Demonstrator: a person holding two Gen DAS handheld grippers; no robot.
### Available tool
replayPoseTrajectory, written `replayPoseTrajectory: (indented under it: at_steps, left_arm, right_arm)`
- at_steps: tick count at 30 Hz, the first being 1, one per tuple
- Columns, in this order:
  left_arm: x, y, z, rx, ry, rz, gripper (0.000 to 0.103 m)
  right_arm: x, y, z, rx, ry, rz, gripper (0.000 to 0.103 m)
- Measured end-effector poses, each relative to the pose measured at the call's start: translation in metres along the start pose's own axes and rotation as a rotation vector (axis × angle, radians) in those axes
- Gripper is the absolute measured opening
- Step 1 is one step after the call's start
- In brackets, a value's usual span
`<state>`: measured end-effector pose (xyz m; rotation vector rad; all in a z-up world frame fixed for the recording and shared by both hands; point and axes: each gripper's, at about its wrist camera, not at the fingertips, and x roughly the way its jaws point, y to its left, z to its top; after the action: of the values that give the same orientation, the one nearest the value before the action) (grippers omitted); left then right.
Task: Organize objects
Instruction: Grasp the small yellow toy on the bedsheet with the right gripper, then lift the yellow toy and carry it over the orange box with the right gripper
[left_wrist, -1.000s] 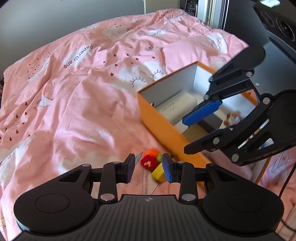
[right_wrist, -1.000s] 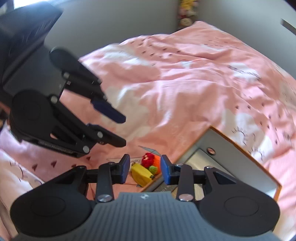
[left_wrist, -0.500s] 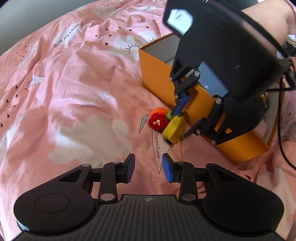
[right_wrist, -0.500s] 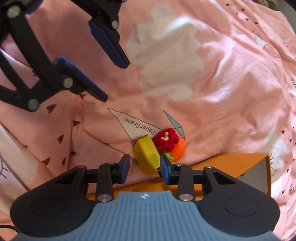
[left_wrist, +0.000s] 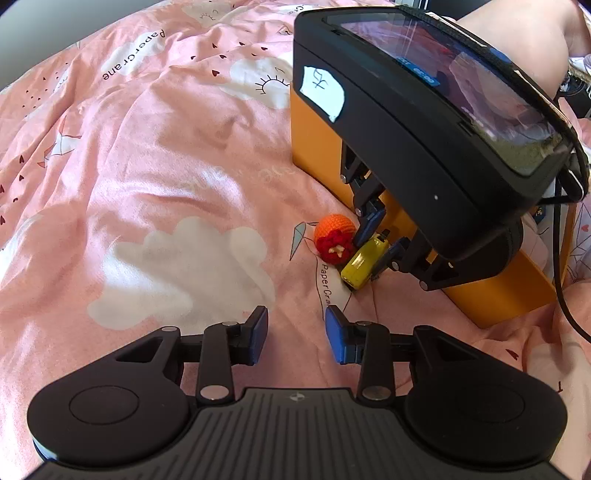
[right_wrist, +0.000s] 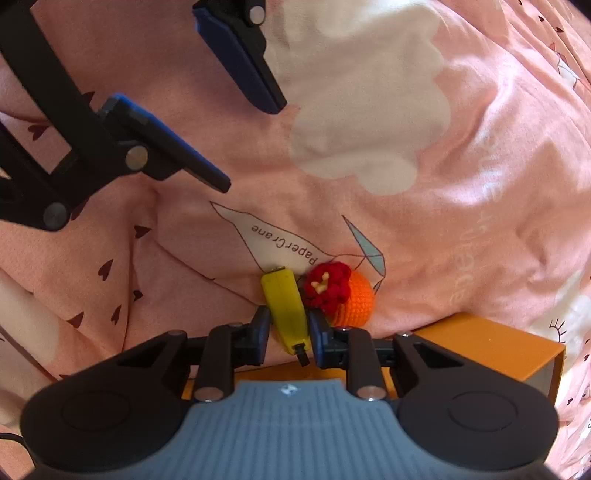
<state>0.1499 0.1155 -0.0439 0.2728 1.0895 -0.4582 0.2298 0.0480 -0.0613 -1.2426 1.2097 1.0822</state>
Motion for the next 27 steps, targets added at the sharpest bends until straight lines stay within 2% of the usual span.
replayPoseTrajectory:
  at_steps: [6, 9, 14, 23, 27]
  left_arm:
    - [-0.001, -0.002, -0.001, 0.011, 0.002, 0.007, 0.043]
    - [-0.003, -0.002, 0.000, 0.013, 0.002, 0.016, 0.043]
    - [-0.007, -0.006, 0.001, 0.029, -0.001, 0.026, 0.043]
    - [-0.023, -0.026, 0.010, 0.126, -0.052, 0.010, 0.044]
    - [-0.020, -0.041, 0.018, 0.200, -0.064, 0.000, 0.052]
  right_arm:
    - [0.011, 0.001, 0.000, 0.021, 0.005, 0.060, 0.025]
    - [0.010, 0.007, -0.001, 0.010, -0.005, 0.029, 0.023]
    - [-0.012, 0.002, -0.011, 0.066, -0.055, 0.022, 0.023]
    - [-0.098, 0.001, -0.041, 0.196, -0.262, 0.007, 0.023]
    - [-0.137, -0.002, -0.074, 0.286, -0.363, -0.026, 0.023]
